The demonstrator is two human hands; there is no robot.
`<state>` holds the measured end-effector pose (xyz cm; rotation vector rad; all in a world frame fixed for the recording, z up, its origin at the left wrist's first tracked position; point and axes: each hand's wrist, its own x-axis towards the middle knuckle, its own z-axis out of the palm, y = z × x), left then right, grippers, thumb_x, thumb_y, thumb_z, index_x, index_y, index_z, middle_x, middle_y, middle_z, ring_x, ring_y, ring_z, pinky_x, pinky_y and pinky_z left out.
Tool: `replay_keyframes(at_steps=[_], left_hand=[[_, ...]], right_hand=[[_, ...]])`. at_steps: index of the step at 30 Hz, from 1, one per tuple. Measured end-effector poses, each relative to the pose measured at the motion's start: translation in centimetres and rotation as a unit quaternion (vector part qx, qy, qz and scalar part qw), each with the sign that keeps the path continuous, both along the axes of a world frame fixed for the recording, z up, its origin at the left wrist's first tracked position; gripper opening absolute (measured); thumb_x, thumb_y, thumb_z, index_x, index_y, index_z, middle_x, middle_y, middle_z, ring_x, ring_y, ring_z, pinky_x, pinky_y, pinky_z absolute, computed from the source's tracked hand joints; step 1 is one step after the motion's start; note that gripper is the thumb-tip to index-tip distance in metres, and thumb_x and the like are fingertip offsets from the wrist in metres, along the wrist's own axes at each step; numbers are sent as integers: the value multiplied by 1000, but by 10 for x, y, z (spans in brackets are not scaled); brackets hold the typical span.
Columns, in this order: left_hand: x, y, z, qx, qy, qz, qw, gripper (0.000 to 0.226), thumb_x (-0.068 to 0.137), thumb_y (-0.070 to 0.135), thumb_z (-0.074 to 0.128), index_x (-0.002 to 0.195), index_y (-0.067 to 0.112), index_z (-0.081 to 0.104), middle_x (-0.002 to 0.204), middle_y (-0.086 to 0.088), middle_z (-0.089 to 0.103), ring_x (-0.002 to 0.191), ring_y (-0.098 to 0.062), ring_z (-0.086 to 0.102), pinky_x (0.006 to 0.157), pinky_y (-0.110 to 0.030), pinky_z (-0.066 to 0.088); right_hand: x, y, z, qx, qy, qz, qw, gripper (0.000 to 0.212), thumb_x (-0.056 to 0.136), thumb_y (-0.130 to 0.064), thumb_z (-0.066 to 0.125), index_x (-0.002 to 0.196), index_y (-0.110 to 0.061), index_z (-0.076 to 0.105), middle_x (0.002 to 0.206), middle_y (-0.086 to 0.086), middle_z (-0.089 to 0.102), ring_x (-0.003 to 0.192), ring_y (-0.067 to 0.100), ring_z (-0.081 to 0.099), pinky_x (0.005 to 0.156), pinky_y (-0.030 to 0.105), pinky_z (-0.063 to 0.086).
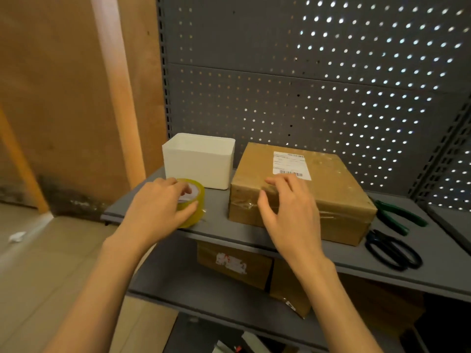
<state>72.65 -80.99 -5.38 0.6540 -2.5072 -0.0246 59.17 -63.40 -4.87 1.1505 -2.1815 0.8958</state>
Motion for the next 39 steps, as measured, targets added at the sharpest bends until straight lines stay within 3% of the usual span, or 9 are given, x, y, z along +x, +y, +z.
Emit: replay_keyframes(at_steps=[2,8,13,16,19,23,30,34,39], left_hand=[[5,-4,-6,23,-31,-9,999,55,81,59,39,106,16,63,106,-3,66,97,-23,59,78,-36,47],[7,-7,-17,18,-86,4,996,41,86,43,54,114,14,60,109,-8,64,102,-26,54,82,-35,41],[8,10,-12,145,99,-6,984,37,84,39,62,115,19,60,108,-4,64,101,-25,57,78,-34,42],[7,25,1,256,201,-72,943,36,77,44,61,103,20,64,88,1,64,83,-17,60,71,-32,46],[4,47,18,356,267,-140,884,15,81,31,69,92,20,66,74,9,62,67,-2,56,59,-14,42],[1,73,22,396,291,-186,851,5,81,25,67,85,26,64,70,18,63,67,2,57,57,-9,41],[-1,95,26,338,306,-141,879,11,79,40,65,79,30,61,74,14,63,61,-4,56,51,-9,39],[3,100,31,309,300,-117,895,16,74,46,59,81,32,61,84,13,62,67,-9,56,52,-14,41],[14,106,38,319,308,-130,887,19,73,44,60,83,28,63,71,13,60,63,-3,54,52,-9,39]], right_hand=[[8,-14,-2,10,1,23,1000,25,90,-24,57,113,-14,62,110,2,58,103,14,52,84,22,39],[20,-36,-5,13,13,75,997,19,89,-20,59,106,-12,64,106,2,58,100,14,51,82,24,40],[24,-38,2,-30,-60,171,983,19,89,-19,60,107,-18,65,109,-5,57,105,7,50,87,16,38],[27,-34,14,-91,-149,270,947,26,88,-19,63,114,-22,64,112,-10,59,109,-3,51,89,7,37],[24,-26,27,-116,-180,318,924,30,87,-19,63,117,-23,63,116,-9,60,111,-3,52,91,8,38],[17,-10,31,-119,-178,322,922,20,86,-19,64,106,-20,69,109,-6,64,106,-1,55,85,8,38],[14,4,33,-132,-221,320,912,47,85,-20,66,129,-30,50,110,-9,64,106,5,58,89,19,45],[19,2,41,-154,-189,343,907,25,85,-13,66,110,-18,64,106,-3,65,101,10,60,85,21,46],[23,2,42,-166,-187,361,898,18,85,-13,65,102,-17,68,103,-3,67,100,10,60,85,30,50]])
